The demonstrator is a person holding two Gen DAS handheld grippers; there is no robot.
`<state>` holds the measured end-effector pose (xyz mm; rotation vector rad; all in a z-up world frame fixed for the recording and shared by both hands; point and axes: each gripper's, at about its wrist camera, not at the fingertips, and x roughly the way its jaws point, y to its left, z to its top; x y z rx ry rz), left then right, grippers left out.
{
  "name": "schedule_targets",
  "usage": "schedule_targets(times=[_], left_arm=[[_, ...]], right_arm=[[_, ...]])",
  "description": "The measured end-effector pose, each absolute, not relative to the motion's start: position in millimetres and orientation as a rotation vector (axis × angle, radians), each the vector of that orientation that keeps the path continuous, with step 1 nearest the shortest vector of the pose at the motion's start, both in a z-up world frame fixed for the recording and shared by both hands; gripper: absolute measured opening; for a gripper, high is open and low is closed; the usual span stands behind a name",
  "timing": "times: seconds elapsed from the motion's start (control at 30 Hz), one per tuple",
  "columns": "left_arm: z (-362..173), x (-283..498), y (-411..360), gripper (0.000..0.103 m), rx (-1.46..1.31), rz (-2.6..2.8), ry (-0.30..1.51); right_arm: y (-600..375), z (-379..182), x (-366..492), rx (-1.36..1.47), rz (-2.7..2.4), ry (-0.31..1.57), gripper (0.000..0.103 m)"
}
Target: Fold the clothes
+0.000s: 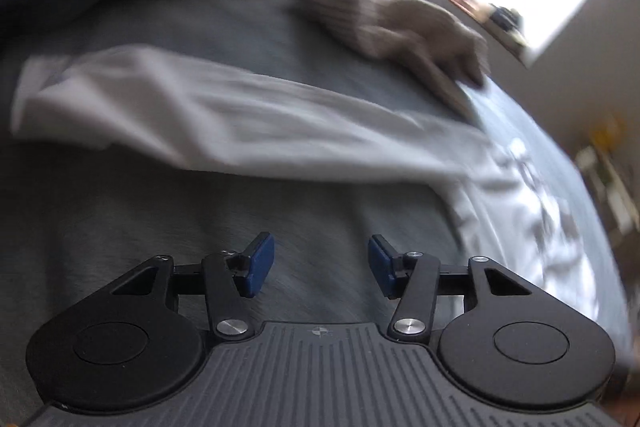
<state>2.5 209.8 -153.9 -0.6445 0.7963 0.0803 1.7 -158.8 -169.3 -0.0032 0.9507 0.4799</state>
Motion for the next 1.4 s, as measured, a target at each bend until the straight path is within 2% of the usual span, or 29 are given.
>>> schedule_targets(times=[0.13,0.53,0.67,0.7,0.77,0.8,0.93,1.17,1.3,1.4], left_arm=[[-164,9,247,0.054,-0.873,0.208,0.764],[-180,10,302,0.056,-1.163,0.461,0.562],[-175,14,310,0.048,-1.144,0.51,0.527],[-174,15,311,0.04,-1.134,0.519,0.517],[-168,17,311,0.031,-1.089,0.532,0.497],[-165,18,310,0.021,-1.065,0.537,0.488],[-142,17,295,0.006,-0.931,0.514,0.441],[-49,13,205,0.002,-0.558,0.135,0.257],[-2,-7,116,0.002,-0.315,-0.287,0.173],[8,-33,44,0.003,-0.149,-0.598,0.164]], right_arm=[[-157,-170,2,-0.013,0.478,0.947,0.021],[-158,-171,1,-0.01,0.473,0.945,0.021],[-157,-171,1,-0.011,0.471,0.944,0.021],[-157,-171,0,-0.012,0.47,0.943,0.021],[-157,-171,0,-0.011,0.47,0.942,0.021],[-157,-171,0,-0.009,0.47,0.942,0.021],[-159,-171,0,0.005,0.471,0.943,0.021],[-190,-150,1,0.211,0.518,0.88,0.022],[-234,-127,-7,0.37,0.467,0.774,0.023],[-278,-120,-18,0.499,0.389,0.713,0.023]])
